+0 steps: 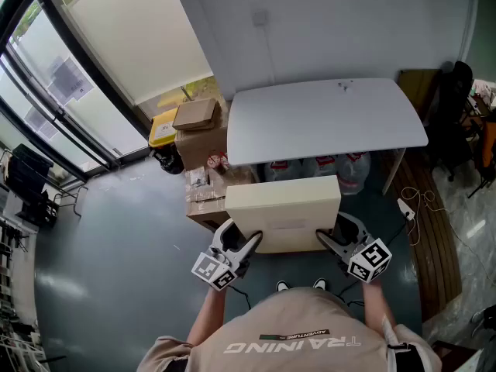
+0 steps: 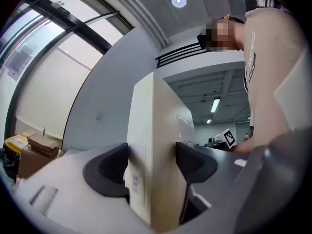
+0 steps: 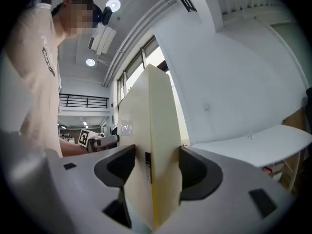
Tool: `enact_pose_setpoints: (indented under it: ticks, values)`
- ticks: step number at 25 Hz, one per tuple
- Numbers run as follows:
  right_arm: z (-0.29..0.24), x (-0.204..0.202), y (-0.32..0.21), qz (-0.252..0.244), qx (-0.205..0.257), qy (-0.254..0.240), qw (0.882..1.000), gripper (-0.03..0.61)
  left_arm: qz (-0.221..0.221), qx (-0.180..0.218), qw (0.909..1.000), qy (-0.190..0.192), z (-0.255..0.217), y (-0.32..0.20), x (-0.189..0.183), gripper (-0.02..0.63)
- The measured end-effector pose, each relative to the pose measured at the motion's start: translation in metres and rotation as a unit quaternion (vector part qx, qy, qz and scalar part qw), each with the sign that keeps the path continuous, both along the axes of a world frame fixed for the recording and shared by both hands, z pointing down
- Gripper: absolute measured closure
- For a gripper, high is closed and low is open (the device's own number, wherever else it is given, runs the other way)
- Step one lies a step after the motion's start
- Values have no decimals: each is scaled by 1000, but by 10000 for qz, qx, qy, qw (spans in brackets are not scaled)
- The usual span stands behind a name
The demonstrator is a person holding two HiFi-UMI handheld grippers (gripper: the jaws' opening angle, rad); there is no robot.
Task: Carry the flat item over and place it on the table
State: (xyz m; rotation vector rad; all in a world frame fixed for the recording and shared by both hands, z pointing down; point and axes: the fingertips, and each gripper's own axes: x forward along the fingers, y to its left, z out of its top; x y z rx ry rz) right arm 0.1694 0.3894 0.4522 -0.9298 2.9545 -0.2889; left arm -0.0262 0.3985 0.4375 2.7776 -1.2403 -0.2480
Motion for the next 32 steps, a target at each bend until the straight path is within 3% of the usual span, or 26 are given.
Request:
enact_pose_setpoints:
  ticks: [15, 27, 32]
  values:
    - [-1, -11, -9, -100, 50, 139, 9998, 308, -71, -64, 9999, 84, 5, -3, -8, 327]
    - [25, -61, -8, -112, -257, 339, 9990, 308, 98, -463, 9988, 150, 38, -4, -60, 327]
    - [28, -91, -10, -84, -314, 213, 9992, 308, 182, -423, 9988, 185, 39, -9, -91, 327]
